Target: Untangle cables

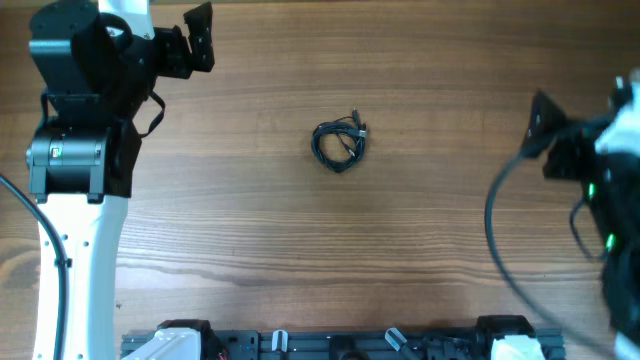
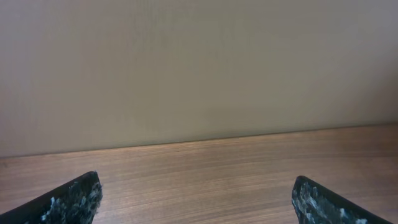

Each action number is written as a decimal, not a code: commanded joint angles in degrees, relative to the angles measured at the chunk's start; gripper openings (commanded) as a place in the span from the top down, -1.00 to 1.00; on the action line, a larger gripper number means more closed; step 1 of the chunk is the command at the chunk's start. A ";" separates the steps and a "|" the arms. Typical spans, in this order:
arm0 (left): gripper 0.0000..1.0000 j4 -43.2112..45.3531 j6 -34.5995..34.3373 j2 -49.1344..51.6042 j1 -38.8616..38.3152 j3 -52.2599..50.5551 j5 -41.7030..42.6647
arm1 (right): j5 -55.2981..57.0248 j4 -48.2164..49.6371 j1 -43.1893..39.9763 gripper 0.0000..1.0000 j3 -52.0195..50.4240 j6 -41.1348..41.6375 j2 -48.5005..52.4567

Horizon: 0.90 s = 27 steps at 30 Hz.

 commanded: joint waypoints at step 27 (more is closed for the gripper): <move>-1.00 4.09 2.36 3.08 -1.16 1.01 4.11 | 8.66 31.30 -0.20 -0.99 16.11 -18.43 25.27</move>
